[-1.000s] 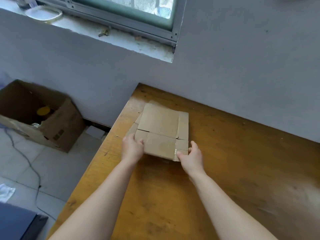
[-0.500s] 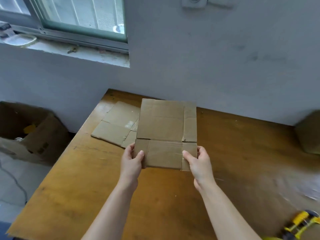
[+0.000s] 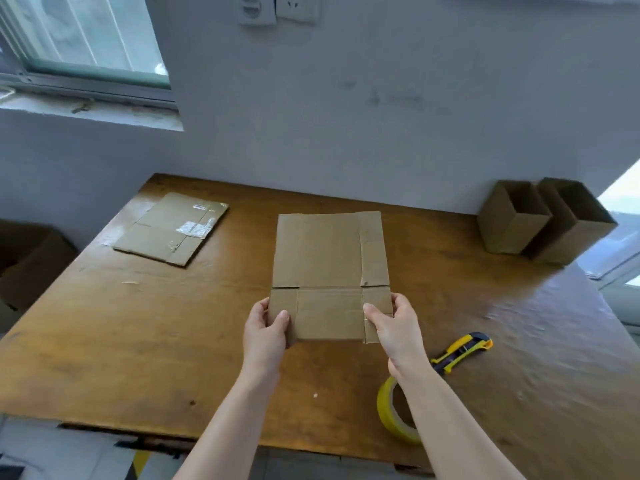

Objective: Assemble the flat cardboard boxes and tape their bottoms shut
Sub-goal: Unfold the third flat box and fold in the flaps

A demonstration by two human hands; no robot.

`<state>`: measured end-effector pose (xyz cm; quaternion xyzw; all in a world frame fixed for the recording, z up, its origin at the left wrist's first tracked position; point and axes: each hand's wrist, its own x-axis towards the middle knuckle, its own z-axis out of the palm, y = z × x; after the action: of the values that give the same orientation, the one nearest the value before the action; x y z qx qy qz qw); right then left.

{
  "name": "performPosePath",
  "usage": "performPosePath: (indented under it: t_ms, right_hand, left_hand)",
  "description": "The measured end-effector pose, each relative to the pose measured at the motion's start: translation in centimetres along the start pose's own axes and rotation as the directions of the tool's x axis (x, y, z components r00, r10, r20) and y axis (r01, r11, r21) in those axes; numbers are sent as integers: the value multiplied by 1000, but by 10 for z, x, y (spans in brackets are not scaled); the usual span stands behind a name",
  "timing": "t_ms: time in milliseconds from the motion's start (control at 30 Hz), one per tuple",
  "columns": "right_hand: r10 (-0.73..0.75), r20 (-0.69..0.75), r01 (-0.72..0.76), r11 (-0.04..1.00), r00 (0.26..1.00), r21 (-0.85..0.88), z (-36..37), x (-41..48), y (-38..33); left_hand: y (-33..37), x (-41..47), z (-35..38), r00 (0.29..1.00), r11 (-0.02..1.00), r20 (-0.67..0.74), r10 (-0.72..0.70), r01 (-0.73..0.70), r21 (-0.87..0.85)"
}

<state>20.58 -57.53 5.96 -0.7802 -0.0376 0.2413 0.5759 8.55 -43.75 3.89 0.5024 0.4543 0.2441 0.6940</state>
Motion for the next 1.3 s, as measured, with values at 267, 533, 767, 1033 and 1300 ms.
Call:
performPosePath:
  t_ms: [267, 533, 767, 1033, 1300]
  right_hand:
    - [45, -106, -39, 997, 993, 63, -49, -48, 32]
    - [80, -171, -62, 992, 982, 110, -121, -75, 59]
    - [64, -171, -45, 992, 983, 115, -216, -70, 72]
    - [-6, -190, 31, 991, 982, 130, -332, -53, 79]
    - [90, -154, -33, 940, 984, 339, -399, -17, 62]
  left_hand:
    - [-27, -54, 16, 995, 996, 96, 6, -14, 91]
    - [-48, -111, 61, 984, 986, 180, -9, -21, 166]
    - [-77, -153, 141, 981, 984, 189, -39, 4, 181]
    - [-109, -197, 245, 973, 981, 206, -107, 70, 180]
    - [-113, -187, 314, 935, 970, 295, -196, 141, 197]
